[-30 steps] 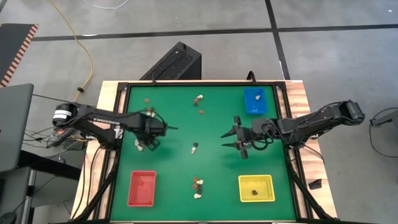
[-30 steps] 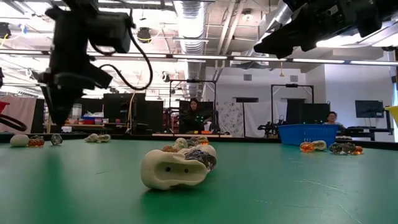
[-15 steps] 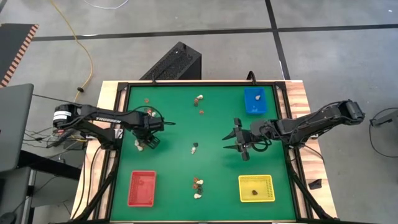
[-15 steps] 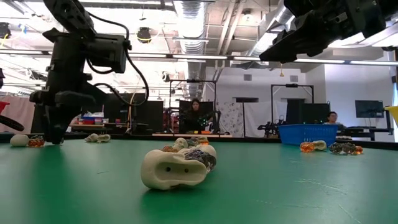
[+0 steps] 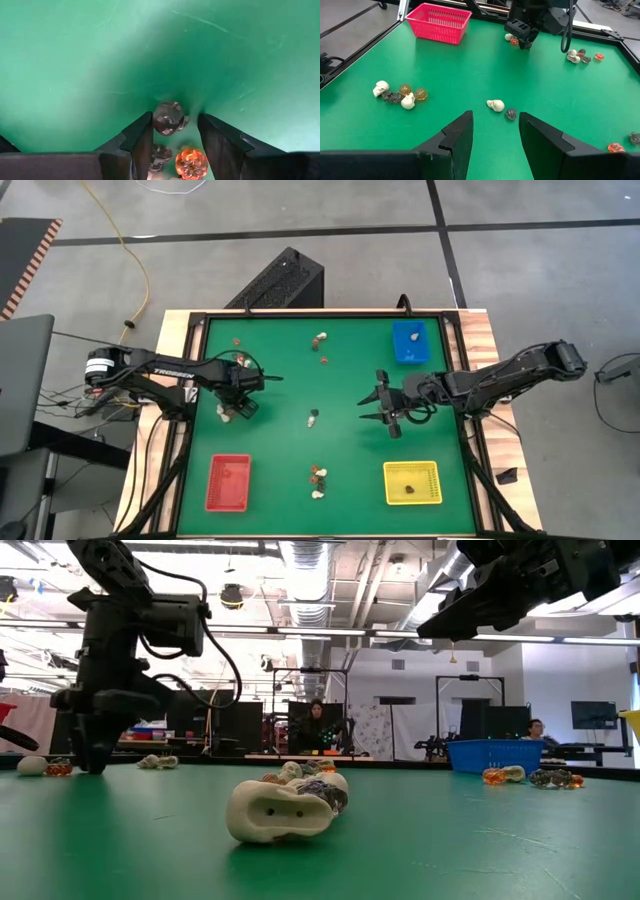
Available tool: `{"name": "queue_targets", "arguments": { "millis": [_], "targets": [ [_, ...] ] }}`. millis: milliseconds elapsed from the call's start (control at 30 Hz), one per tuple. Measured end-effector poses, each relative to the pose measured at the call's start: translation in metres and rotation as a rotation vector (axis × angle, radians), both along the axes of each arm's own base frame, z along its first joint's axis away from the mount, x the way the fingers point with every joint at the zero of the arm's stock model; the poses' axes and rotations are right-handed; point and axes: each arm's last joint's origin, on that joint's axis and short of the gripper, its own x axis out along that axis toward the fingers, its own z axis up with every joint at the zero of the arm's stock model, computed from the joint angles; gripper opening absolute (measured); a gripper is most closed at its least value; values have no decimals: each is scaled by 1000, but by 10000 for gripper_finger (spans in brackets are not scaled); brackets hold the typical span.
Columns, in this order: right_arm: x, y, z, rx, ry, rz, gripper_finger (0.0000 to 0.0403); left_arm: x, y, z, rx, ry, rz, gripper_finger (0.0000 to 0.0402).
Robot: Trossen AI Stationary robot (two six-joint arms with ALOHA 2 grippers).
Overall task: Sort Halloween decoration
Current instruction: Put the black skull toy into the yellow bin
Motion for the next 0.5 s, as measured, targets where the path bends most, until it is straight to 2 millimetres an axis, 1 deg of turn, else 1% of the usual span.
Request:
{"name": "queue_targets", "arguments": {
  "millis": [100, 233, 500],
  "targets": [
    [0, 0, 0, 0, 0, 0, 189, 0, 0, 0, 4, -5, 5, 146],
    [0, 0, 0, 7, 1, -3, 189, 1, 0, 0, 5, -10, 5, 128],
    [0, 0, 0, 40, 7, -16, 189, 2, 0, 0, -4, -17, -2, 68]
  ]
}}
